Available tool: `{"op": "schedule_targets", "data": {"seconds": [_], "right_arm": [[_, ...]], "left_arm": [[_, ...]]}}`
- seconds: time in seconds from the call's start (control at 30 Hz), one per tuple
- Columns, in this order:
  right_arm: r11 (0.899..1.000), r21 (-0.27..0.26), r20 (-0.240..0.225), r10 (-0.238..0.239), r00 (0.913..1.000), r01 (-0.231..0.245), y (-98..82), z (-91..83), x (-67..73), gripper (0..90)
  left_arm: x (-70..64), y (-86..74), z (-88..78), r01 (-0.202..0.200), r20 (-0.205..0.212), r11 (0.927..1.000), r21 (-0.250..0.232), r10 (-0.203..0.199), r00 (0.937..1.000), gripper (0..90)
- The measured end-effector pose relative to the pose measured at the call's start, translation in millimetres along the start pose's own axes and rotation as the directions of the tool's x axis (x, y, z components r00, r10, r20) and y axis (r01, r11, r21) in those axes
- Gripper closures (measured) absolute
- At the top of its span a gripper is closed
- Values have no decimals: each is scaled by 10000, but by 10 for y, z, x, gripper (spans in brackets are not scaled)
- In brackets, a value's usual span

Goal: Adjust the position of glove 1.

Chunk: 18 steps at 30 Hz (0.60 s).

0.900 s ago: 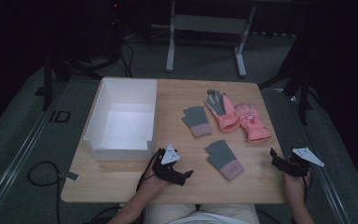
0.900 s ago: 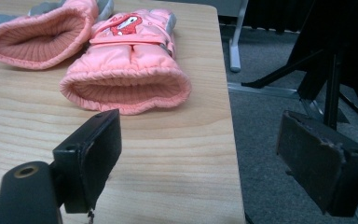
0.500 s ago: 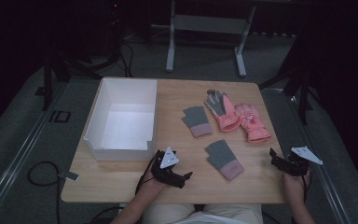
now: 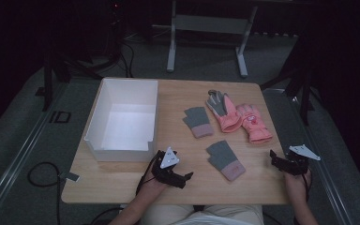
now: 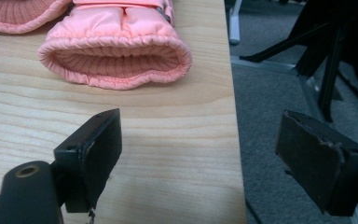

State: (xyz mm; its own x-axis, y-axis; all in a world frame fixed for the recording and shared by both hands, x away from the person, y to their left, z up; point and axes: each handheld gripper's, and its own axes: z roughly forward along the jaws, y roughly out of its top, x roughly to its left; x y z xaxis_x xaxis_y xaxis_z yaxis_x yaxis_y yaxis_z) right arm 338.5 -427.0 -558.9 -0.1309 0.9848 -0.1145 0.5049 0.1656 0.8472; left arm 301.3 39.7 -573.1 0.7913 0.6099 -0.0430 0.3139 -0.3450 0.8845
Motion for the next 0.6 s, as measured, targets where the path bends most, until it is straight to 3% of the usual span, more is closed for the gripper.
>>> {"op": "schedule_targets", "data": {"seconds": [0.07, 0.1, 0.33, 0.6], "right_arm": [[9999, 130, -131, 52, 9999, -51, 7, 3, 6, 139], [9989, 311, -305, 367, 9989, -358, 18, -1, -5, 139], [9965, 731, -553, 442, 9975, -401, 71, 17, -25, 138], [9966, 646, -529, 550, 9971, -516, 297, -24, -69, 134]], "left_arm": [[-14, 2, 6, -43, -124, 10000, 22, 43, 9999, 0], [-19, 4, 8, -97, -150, 9999, 80, 98, 9998, 0], [-19, -4, -7, -83, -139, 9999, -61, 82, 9999, 0], [-26, -11, -20, -5, -319, 9999, -151, 0, 9995, 0]]}}
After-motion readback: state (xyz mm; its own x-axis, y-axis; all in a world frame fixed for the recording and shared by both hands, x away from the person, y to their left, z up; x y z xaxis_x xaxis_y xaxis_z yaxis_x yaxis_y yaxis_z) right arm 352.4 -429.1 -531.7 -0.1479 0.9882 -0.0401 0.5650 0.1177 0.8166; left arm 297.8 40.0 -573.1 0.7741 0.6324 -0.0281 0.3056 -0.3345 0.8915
